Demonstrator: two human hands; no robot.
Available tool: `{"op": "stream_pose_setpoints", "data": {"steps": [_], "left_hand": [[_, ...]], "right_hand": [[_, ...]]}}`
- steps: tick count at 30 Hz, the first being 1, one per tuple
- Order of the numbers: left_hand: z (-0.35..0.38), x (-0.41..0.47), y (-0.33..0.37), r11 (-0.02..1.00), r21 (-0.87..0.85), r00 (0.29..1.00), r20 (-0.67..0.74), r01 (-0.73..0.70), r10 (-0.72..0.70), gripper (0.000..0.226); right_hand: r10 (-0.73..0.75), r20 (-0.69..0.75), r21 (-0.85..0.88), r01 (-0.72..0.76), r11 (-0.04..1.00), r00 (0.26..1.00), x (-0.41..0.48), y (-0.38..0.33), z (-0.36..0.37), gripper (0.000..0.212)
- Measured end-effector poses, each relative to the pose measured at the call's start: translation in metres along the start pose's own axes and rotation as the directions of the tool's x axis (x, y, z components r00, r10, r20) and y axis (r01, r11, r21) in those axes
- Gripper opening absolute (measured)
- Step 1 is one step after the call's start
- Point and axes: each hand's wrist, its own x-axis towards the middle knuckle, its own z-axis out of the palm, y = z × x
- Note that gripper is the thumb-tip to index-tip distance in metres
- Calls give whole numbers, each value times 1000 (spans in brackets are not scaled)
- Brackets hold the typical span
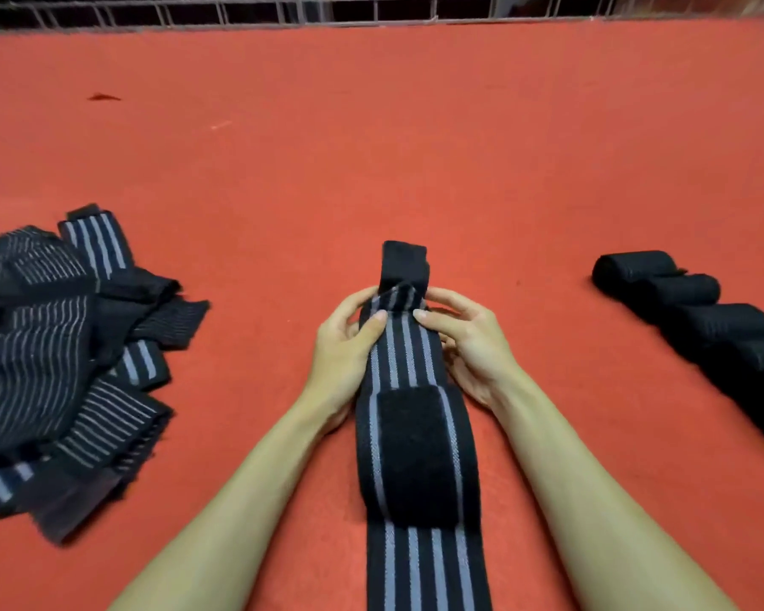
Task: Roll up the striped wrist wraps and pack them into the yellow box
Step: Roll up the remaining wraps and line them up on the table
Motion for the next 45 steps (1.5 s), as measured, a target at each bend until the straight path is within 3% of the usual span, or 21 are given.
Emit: {"op": "stream_pose_setpoints", "data": {"steps": [8,11,13,16,17,20,24,26,29,32,35,41,45], "left_hand": [[-4,0,2,993,-101,997,68,52,-45,28],[-8,2,-1,975,-192,990,100,113,-95,32],[-12,3,-1,930,-316,974,184,185,-132,25],[-14,0,2,890,-356,936,302,285,-179,13],[-14,-1,1,915,-307,943,281,263,-177,4],[-16,1,-2,976,-151,973,190,159,-129,28],[-22,3,-5,998,-47,977,208,51,-40,51],[-22,1,-4,1000,-5,976,216,-20,21,50],[-21,1,-5,980,95,974,163,-175,158,39],[-22,2,-8,968,103,968,125,-230,216,39],[-23,3,-12,958,126,963,107,-258,246,40],[-18,-2,-8,981,83,981,93,-176,168,37],[-11,-8,0,981,-158,973,217,116,-80,44]], "right_hand": [[-105,-4,-19,105,994,994,3,8,3,26],[-211,-11,-184,205,961,977,1,11,5,20],[-341,31,-333,332,883,939,-1,10,4,22],[-410,88,-386,411,826,908,-6,8,4,30],[-412,85,-387,411,825,907,-8,9,5,31],[-385,30,-387,366,847,923,-10,11,5,36],[-337,20,-258,330,908,941,-7,11,7,32],[-290,-11,-200,282,938,957,-6,9,7,19],[-150,-11,-212,144,967,989,-8,9,9,30],[-147,31,-284,150,947,989,-11,9,7,30],[-155,44,-194,161,968,987,-13,8,8,14],[-166,72,-42,169,985,984,-14,8,6,9],[-192,73,-19,194,981,979,-13,9,2,19]]}}
